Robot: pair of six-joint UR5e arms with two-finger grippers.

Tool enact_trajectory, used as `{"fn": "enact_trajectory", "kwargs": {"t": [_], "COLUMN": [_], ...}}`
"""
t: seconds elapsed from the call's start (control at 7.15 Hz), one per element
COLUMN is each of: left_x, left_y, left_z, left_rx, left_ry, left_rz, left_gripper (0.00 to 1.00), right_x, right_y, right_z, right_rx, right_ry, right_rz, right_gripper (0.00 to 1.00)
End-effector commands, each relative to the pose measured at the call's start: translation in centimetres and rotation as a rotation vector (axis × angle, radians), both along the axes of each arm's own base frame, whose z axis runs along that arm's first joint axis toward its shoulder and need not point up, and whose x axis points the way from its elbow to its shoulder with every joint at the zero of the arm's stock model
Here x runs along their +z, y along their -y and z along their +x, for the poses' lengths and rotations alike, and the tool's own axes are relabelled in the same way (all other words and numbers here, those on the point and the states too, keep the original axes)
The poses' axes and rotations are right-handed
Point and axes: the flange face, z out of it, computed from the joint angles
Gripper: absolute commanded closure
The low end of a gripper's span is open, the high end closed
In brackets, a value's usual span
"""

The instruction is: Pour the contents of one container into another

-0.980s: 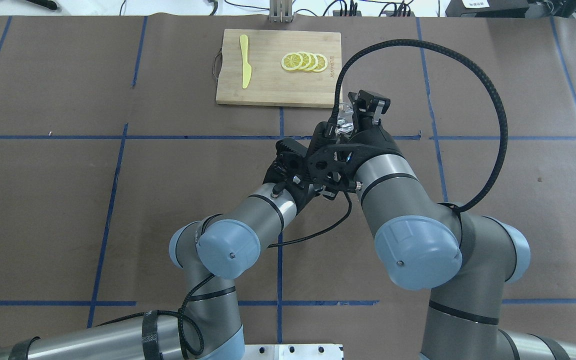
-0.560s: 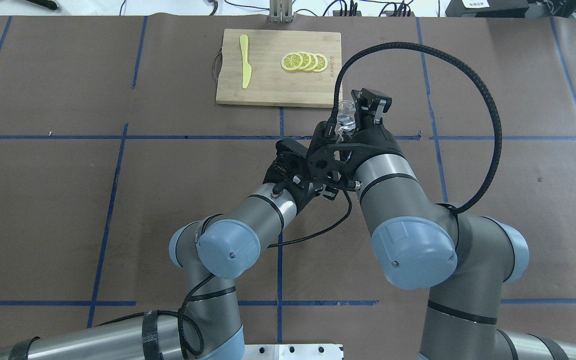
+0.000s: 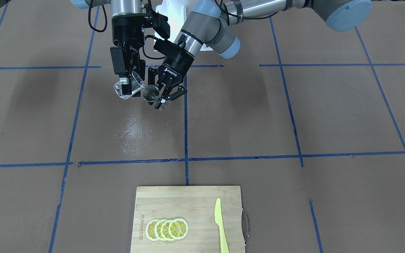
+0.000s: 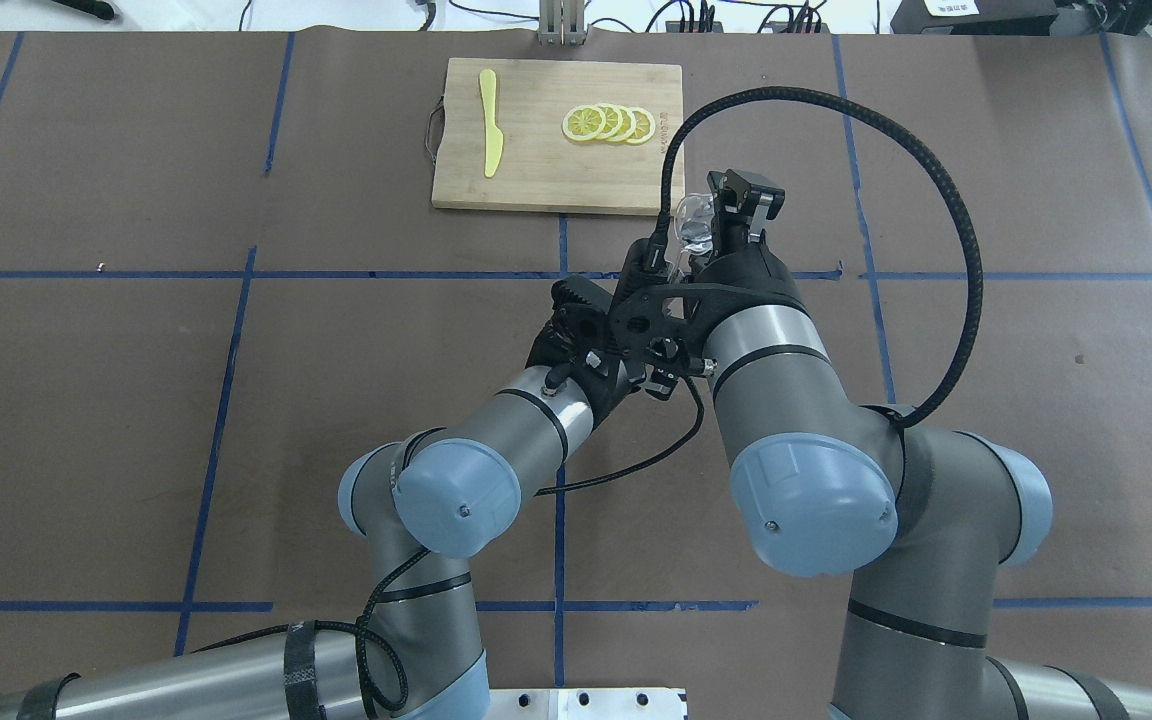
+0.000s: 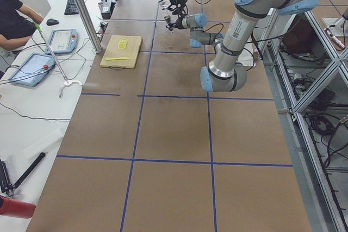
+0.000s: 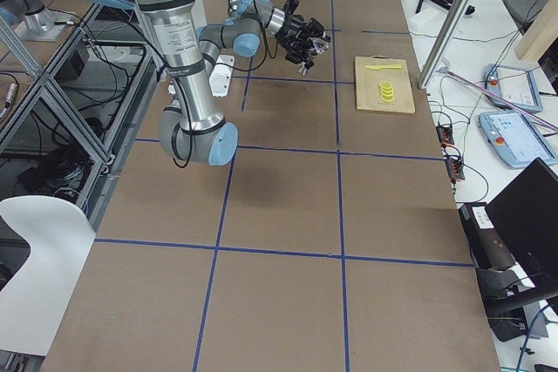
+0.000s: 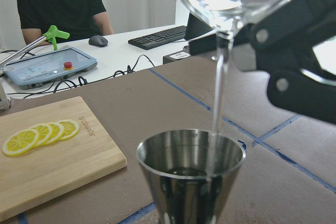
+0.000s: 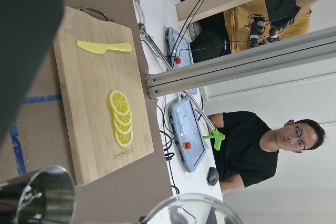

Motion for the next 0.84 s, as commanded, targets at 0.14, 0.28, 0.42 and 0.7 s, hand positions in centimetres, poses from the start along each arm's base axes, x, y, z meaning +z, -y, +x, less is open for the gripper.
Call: {"fn": "enact_trajectory", "kwargs": {"t": [0.14, 0.28, 0.42, 0.7], "left_x": [0.0, 0.0, 0.0, 0.06], "left_y": [0.0, 0.0, 0.0, 0.02], "left_z": [0.0, 0.0, 0.0, 0.05], "left_rx": [0.0, 0.0, 0.0, 0.0], "left_ry": [0.0, 0.0, 0.0, 0.002], "left_rz": [0.0, 0.0, 0.0, 0.001], "left_gripper": [1.0, 1.0, 1.0, 1.0], "right_x": [0.07, 0.03, 0.11, -0.64], "right_y": [0.15, 0.06, -0.01, -0.22], "right_z": [-0.24, -0.25, -0.53, -0.81], "right_rx": [0.008, 0.016, 0.022, 0.022], "right_ry": [-0.009, -0.011, -0.017, -0.002], "right_rz": [0.002, 0.008, 0.012, 0.018], "right_gripper": [1.0, 1.0, 1.0, 1.0]}}
